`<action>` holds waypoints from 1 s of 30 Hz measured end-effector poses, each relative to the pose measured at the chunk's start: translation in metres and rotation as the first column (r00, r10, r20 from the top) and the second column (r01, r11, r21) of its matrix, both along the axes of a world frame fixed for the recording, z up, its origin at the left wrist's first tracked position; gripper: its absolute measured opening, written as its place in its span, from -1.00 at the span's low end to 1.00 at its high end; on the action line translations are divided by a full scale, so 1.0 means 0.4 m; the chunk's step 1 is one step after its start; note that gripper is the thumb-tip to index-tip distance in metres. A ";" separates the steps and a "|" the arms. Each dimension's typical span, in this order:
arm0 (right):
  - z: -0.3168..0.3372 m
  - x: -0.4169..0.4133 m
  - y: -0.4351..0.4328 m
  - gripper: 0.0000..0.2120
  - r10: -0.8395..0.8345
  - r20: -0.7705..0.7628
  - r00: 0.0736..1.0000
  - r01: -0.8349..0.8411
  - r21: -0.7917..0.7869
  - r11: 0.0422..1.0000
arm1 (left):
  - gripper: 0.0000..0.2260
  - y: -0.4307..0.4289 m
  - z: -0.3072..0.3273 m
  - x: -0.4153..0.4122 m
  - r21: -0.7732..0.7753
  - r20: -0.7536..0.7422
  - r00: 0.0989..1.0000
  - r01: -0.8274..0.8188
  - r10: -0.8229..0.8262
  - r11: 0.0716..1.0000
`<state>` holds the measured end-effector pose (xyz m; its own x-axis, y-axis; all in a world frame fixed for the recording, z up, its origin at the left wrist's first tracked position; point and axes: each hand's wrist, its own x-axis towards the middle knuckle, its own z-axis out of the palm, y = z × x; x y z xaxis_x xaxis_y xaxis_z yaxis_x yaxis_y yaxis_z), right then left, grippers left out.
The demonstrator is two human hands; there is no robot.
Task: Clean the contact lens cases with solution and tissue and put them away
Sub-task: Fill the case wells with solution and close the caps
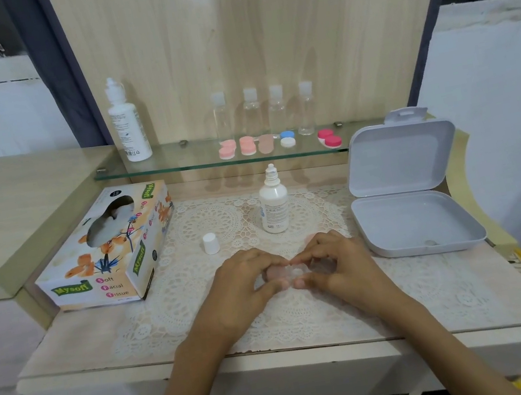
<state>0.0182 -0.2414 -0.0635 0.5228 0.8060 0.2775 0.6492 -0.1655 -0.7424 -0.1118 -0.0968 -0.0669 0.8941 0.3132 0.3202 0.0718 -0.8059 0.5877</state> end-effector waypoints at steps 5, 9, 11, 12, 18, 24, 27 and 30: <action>0.002 -0.001 0.000 -0.76 -0.003 0.011 1.000 0.003 0.007 1.000 | -0.75 -0.007 0.000 0.002 0.003 0.016 0.998 -0.053 0.053 0.999; 0.001 0.000 0.002 -0.75 -0.002 0.009 1.000 0.002 0.007 1.000 | -0.71 -0.010 0.001 0.007 0.014 0.013 0.996 -0.094 0.094 0.995; 0.001 0.001 0.002 -0.74 0.003 0.006 1.000 -0.003 0.007 1.000 | -0.70 -0.008 0.001 0.008 0.009 0.016 0.995 -0.096 0.096 0.995; 0.001 0.001 0.002 -0.74 0.004 0.005 1.000 -0.005 0.007 1.000 | -0.70 -0.007 0.001 0.009 0.007 0.015 0.996 -0.092 0.092 0.996; 0.001 0.001 0.004 -0.76 0.014 -0.013 1.000 -0.014 0.020 1.000 | -0.74 0.004 0.012 0.013 0.035 -0.010 1.000 -0.007 0.007 0.999; 0.000 0.001 0.004 -0.76 0.017 -0.019 1.000 -0.017 0.021 1.000 | -0.71 0.006 0.014 0.017 0.037 -0.043 0.999 0.032 -0.031 0.999; -0.001 0.002 0.004 -0.75 0.016 -0.003 1.000 -0.016 0.015 1.000 | -0.64 -0.002 0.011 0.014 -0.033 -0.030 0.999 0.025 -0.026 0.999; 0.000 0.002 0.004 -0.75 0.020 -0.001 1.000 -0.020 0.007 1.000 | -0.59 -0.004 0.009 0.011 -0.061 -0.027 0.999 0.042 -0.044 0.997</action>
<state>0.0191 -0.2396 -0.0636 0.5073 0.8140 0.2828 0.6514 -0.1474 -0.7442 -0.1073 -0.0983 -0.0633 0.9156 0.2925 0.2759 0.0556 -0.7717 0.6336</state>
